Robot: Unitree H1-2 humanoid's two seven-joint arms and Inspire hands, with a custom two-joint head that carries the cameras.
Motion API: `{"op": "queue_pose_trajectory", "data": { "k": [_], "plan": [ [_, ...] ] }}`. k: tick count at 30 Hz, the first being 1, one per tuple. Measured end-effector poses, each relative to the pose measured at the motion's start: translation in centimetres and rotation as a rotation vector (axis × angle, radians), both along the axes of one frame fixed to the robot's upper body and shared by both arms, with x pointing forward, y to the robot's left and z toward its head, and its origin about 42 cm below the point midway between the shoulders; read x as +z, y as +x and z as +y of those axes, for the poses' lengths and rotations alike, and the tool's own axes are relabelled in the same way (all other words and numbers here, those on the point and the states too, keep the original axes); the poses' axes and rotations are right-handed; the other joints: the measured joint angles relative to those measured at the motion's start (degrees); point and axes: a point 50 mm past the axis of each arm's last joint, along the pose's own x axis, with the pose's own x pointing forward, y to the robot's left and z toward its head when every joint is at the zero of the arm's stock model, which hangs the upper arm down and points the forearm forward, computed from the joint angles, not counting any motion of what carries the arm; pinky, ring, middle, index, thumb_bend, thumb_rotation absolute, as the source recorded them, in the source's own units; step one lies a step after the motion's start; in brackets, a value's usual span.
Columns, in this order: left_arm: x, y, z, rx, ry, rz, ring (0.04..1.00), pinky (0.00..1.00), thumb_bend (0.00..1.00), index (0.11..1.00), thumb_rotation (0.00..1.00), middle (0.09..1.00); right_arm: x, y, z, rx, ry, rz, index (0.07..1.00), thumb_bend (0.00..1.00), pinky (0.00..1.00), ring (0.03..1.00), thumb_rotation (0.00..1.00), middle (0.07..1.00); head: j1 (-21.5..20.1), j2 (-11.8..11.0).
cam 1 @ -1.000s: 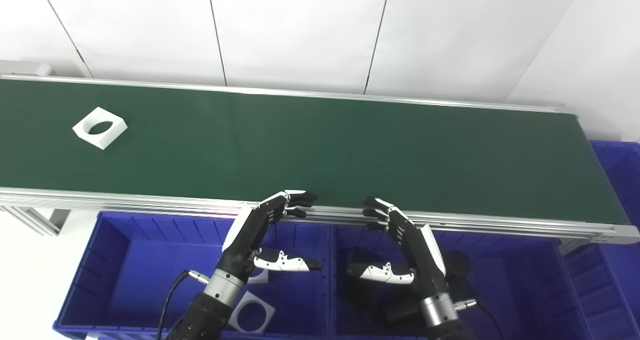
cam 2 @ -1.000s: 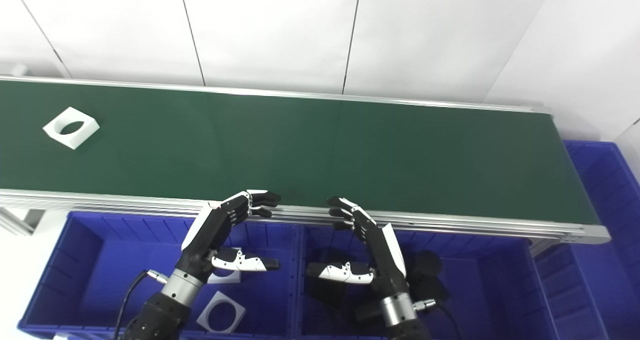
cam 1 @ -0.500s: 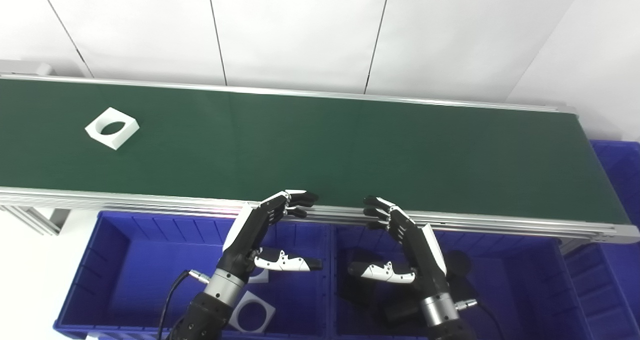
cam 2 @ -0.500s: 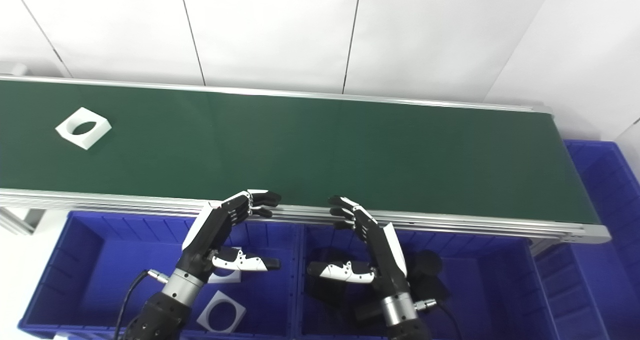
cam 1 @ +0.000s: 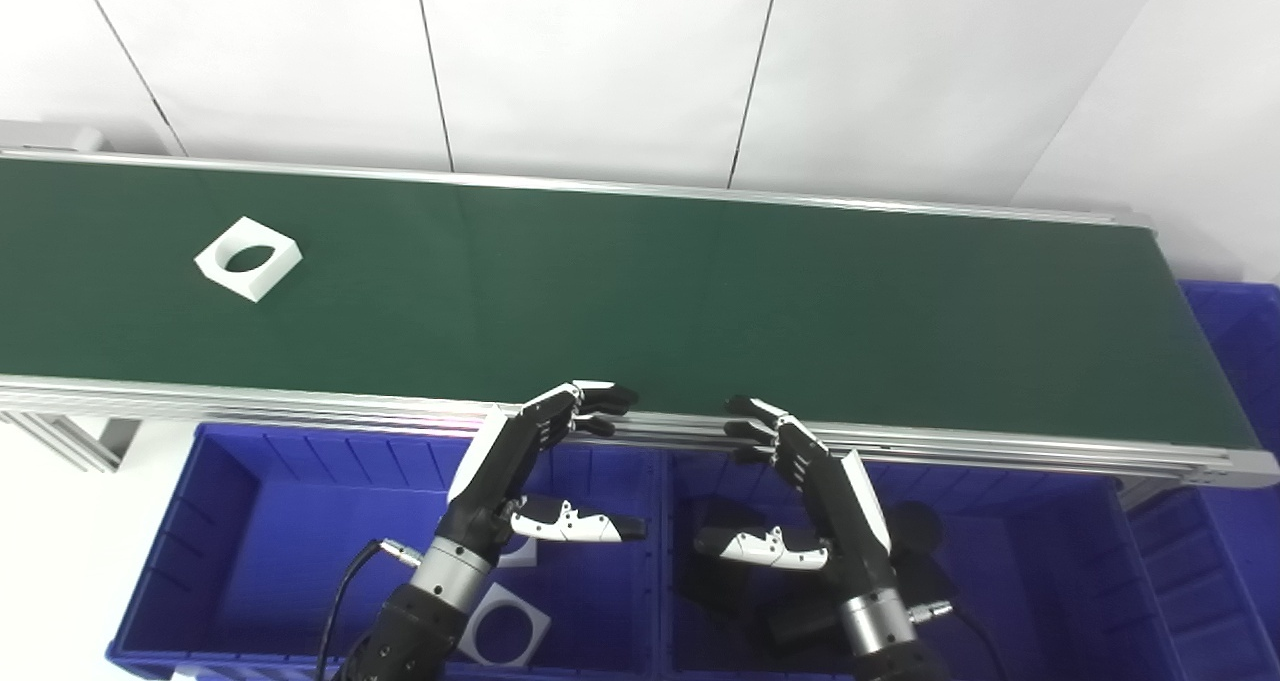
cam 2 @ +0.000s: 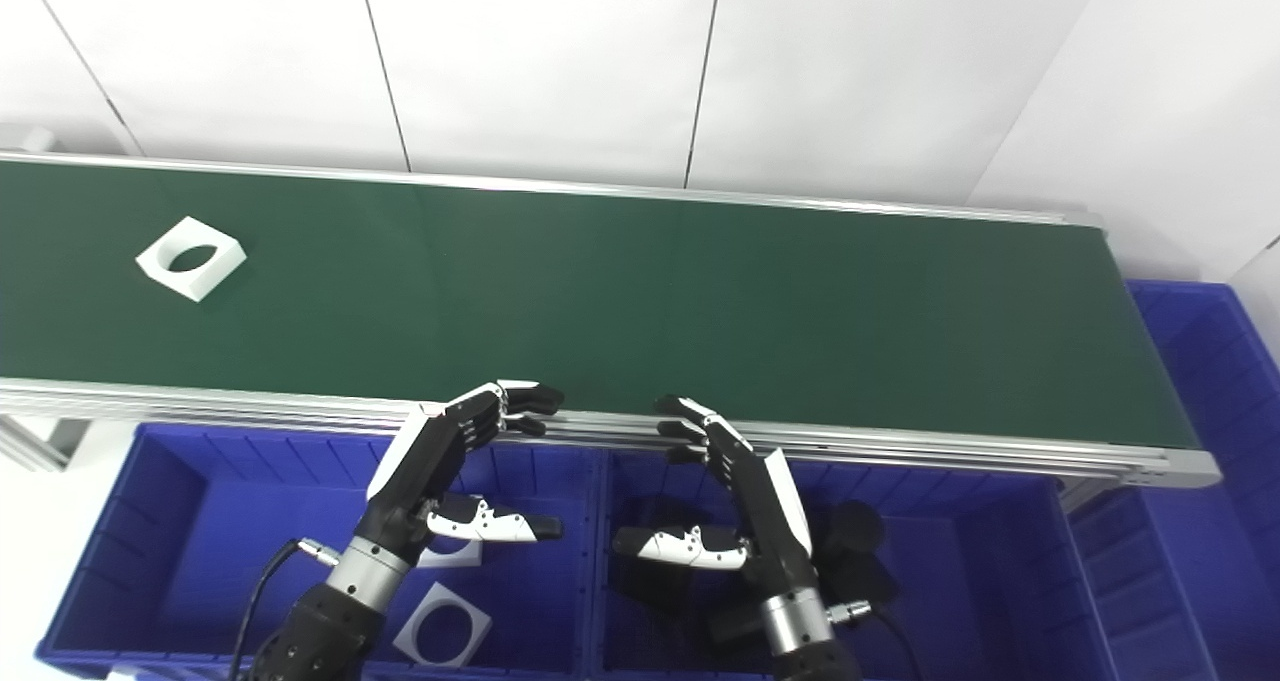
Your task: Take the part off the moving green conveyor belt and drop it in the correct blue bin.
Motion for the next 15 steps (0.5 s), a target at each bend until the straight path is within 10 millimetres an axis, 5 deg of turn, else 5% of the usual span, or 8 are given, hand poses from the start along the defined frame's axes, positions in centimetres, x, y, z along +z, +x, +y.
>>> {"op": "queue_pose_trajectory", "data": {
  "k": [4, 11, 15],
  "plan": [
    [-0.5, 0.0, -0.5, -0.001, 0.014, 0.01, 0.743, 0.67, 0.84, 0.691, 0.23, 0.749, -0.8, -0.2, -0.4, -0.003, -0.001, 0.03, 0.79, 0.91, 0.68, 0.791, 0.28, 0.865, 1.94, -1.24],
    [-2.0, -0.3, -1.8, 0.005, 0.057, 0.04, 0.737, 0.67, 0.85, 0.689, 0.23, 0.747, -2.3, -0.5, -2.2, -0.021, -0.029, 0.087, 0.791, 0.92, 0.69, 0.798, 0.3, 0.874, 10.72, -7.64],
    [-2.9, -0.3, -2.6, -0.004, 0.072, 0.064, 0.728, 0.66, 0.86, 0.683, 0.2, 0.74, -2.7, -0.1, -2.7, -0.026, -0.006, 0.097, 0.787, 0.92, 0.69, 0.804, 0.29, 0.875, 11.96, -8.8]
  ]
}}
